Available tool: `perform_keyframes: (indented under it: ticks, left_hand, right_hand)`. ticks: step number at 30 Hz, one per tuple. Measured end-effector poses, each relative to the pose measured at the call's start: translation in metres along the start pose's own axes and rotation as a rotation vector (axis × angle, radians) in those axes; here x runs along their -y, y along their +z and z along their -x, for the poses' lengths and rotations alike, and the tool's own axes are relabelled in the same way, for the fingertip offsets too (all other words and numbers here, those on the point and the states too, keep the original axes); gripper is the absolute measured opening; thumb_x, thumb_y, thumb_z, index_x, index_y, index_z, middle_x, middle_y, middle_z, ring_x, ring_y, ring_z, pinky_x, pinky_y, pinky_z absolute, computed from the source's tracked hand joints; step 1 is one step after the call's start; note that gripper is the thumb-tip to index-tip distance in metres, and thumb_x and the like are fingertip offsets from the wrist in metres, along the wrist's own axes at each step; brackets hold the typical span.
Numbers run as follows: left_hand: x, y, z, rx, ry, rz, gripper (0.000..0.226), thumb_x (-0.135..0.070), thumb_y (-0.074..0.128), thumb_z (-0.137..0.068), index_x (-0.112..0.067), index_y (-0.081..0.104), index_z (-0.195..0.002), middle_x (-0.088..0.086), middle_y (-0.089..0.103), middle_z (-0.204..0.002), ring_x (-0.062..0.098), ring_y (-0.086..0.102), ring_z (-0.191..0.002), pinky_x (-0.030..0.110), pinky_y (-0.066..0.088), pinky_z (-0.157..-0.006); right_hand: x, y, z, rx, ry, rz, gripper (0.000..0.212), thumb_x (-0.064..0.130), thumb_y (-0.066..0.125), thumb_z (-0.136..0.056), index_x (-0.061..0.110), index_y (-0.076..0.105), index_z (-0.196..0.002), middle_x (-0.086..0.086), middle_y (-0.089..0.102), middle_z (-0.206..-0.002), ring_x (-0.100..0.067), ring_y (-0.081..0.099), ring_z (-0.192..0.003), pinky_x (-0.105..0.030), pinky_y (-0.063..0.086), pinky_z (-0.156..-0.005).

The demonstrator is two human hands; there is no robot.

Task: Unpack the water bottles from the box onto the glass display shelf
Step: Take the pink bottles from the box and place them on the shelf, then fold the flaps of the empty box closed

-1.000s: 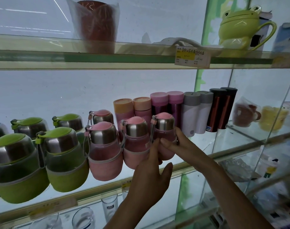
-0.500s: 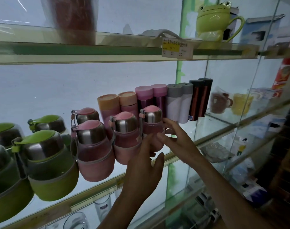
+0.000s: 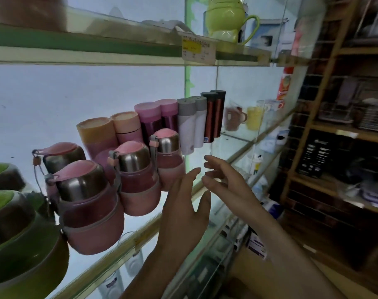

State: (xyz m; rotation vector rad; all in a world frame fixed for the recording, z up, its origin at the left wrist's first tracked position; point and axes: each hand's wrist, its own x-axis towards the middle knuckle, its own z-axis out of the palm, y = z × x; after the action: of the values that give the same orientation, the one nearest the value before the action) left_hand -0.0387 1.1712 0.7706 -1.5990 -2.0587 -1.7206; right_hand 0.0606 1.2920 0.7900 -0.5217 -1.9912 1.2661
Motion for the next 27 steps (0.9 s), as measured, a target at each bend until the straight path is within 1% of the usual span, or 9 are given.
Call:
perform_keyframes:
  ticks: [2, 4, 7, 10, 12, 15, 19, 23, 27]
  left_hand:
    - [-0.001, 0.006, 0.005, 0.051, 0.024, 0.054, 0.047, -0.02, 0.062, -0.098, -0.038, 0.048, -0.138, -0.019, 0.055, -0.135, -0.004, 0.048, -0.128, 0.019, 0.041, -0.106]
    - [-0.002, 0.015, 0.011, 0.116, 0.009, 0.124, 0.044, -0.024, 0.06, -0.098, -0.037, 0.049, -0.138, -0.021, 0.055, -0.134, -0.001, 0.05, -0.129, 0.027, 0.045, -0.107]
    - [0.003, 0.032, 0.023, 0.222, -0.022, 0.15, 0.046, -0.036, 0.054, -0.097, -0.037, 0.047, -0.143, -0.02, 0.053, -0.137, 0.0, 0.05, -0.128, 0.037, 0.047, -0.107]
    - [0.008, 0.047, 0.035, 0.303, -0.027, 0.153, 0.046, -0.034, 0.057, -0.101, -0.038, 0.045, -0.145, -0.017, 0.051, -0.138, -0.001, 0.051, -0.124, 0.032, 0.048, -0.105]
    - [0.011, 0.056, 0.046, 0.364, -0.032, 0.156, 0.047, -0.035, 0.057, -0.1, -0.042, 0.043, -0.145, -0.017, 0.05, -0.137, -0.003, 0.05, -0.12, 0.023, 0.046, -0.098]
    - [0.02, 0.069, 0.06, 0.459, -0.055, 0.163, 0.05, -0.039, 0.057, -0.1, -0.042, 0.041, -0.147, -0.016, 0.049, -0.14, 0.0, 0.049, -0.124, 0.018, 0.043, -0.092]
    - [0.037, 0.089, 0.076, 0.586, -0.107, 0.162, 0.053, -0.042, 0.057, -0.099, -0.043, 0.038, -0.149, -0.017, 0.048, -0.142, 0.003, 0.05, -0.128, 0.032, 0.049, -0.102]
    - [0.059, 0.111, 0.096, 0.694, -0.143, 0.127, 0.054, -0.04, 0.058, -0.098, -0.041, 0.038, -0.148, -0.013, 0.047, -0.147, 0.0, 0.048, -0.124, 0.037, 0.049, -0.104]
    - [0.077, 0.133, 0.12, 0.784, -0.207, 0.111, 0.052, -0.034, 0.059, -0.098, -0.034, 0.042, -0.147, -0.013, 0.052, -0.134, -0.002, 0.054, -0.114, 0.035, 0.05, -0.1]
  right_hand:
    - [-0.005, -0.005, 0.015, -0.039, 0.042, 0.009, 0.046, 0.024, 0.066, -0.1, 0.031, 0.053, -0.144, 0.011, 0.062, -0.135, 0.002, 0.06, -0.119, -0.01, 0.049, -0.09]
    - [-0.011, -0.01, 0.031, -0.067, 0.091, 0.038, 0.046, 0.028, 0.064, -0.1, 0.032, 0.051, -0.145, 0.013, 0.061, -0.135, 0.007, 0.059, -0.118, -0.009, 0.048, -0.09]
    - [-0.025, -0.018, 0.056, -0.119, 0.176, 0.069, 0.045, 0.032, 0.062, -0.102, 0.035, 0.05, -0.145, 0.013, 0.06, -0.136, 0.01, 0.056, -0.12, -0.016, 0.049, -0.097]
    - [-0.035, -0.024, 0.083, -0.166, 0.276, 0.084, 0.044, 0.028, 0.06, -0.104, 0.033, 0.049, -0.146, 0.01, 0.058, -0.138, 0.017, 0.055, -0.115, -0.012, 0.05, -0.093]
    - [-0.043, -0.027, 0.102, -0.181, 0.331, 0.112, 0.043, 0.027, 0.059, -0.105, 0.033, 0.049, -0.146, 0.008, 0.056, -0.14, 0.012, 0.056, -0.119, -0.013, 0.05, -0.093]
    - [-0.053, -0.03, 0.128, -0.204, 0.415, 0.125, 0.046, 0.03, 0.061, -0.103, 0.033, 0.048, -0.147, 0.009, 0.055, -0.14, -0.005, 0.055, -0.127, -0.02, 0.052, -0.097]
    - [-0.07, -0.032, 0.158, -0.245, 0.528, 0.129, 0.051, 0.04, 0.064, -0.099, 0.032, 0.049, -0.147, 0.012, 0.056, -0.138, -0.004, 0.054, -0.128, -0.013, 0.05, -0.091]
    - [-0.089, -0.034, 0.184, -0.275, 0.629, 0.142, 0.068, 0.059, 0.062, -0.083, 0.033, 0.05, -0.145, 0.01, 0.055, -0.138, -0.006, 0.053, -0.128, -0.023, 0.048, -0.1]
    - [-0.117, -0.037, 0.209, -0.271, 0.725, 0.138, 0.046, 0.056, 0.061, -0.093, 0.046, 0.05, -0.136, 0.014, 0.055, -0.137, -0.004, 0.053, -0.127, -0.027, 0.05, -0.1]
